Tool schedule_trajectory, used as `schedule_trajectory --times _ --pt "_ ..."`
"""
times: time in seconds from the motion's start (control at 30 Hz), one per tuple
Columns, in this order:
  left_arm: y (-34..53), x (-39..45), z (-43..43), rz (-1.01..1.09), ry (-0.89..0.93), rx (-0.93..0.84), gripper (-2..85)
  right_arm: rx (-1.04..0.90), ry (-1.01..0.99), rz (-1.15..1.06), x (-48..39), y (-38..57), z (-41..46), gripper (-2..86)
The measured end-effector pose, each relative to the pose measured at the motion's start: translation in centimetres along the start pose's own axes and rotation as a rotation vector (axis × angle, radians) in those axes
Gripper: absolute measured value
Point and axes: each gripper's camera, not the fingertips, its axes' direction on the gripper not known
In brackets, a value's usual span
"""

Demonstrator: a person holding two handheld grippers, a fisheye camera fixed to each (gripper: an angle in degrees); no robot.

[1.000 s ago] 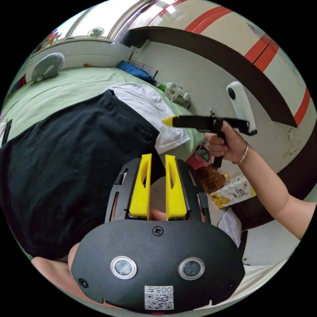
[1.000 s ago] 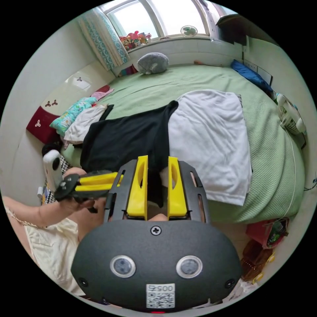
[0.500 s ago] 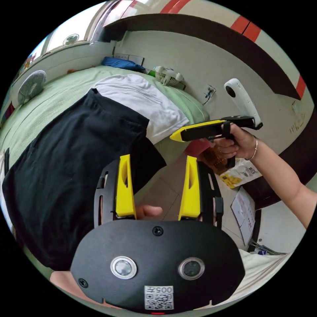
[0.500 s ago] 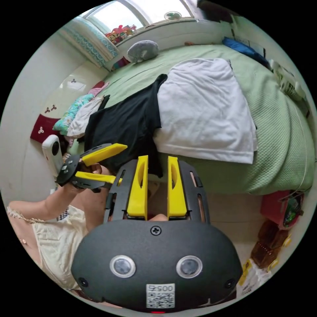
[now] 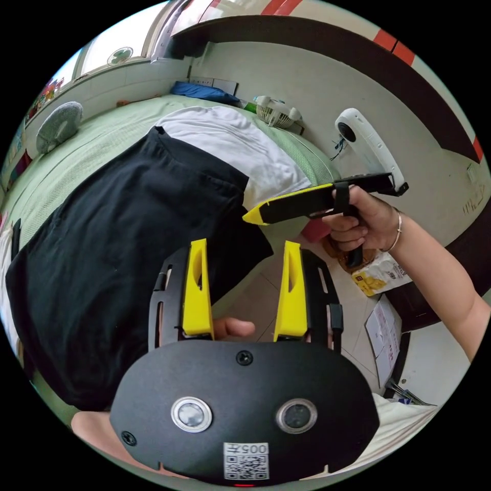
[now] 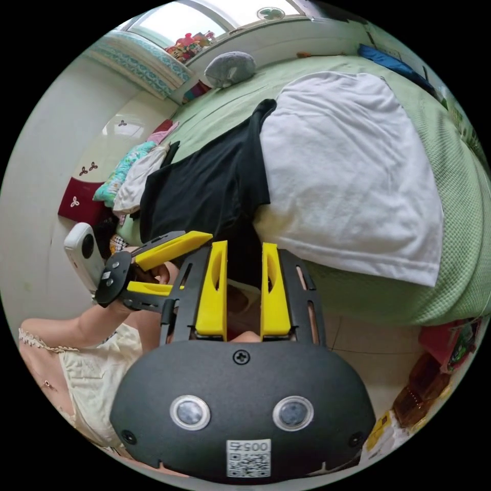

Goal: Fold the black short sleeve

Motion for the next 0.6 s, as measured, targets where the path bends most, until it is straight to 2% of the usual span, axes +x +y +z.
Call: schedule_trajectory --times 0.13,0.27,0.6 --pt "0.1 -0.2 -0.4 -0.006 -0.004 -0.011 20.1 -0.019 -0.014 0.006 -0.2 -1.0 1.4 6.5" --pt "0.3 -0.2 -1.1 -0.003 -0.015 -0.013 19.9 -0.001 -0.012 -0.037 -1.4 -1.7 1.1 -0.1" --pt "0.0 0.2 -3.9 0.016 -0.051 0.020 18.4 -0.079 0.039 -0.111 -6.9 -4.7 0.9 -1.5"
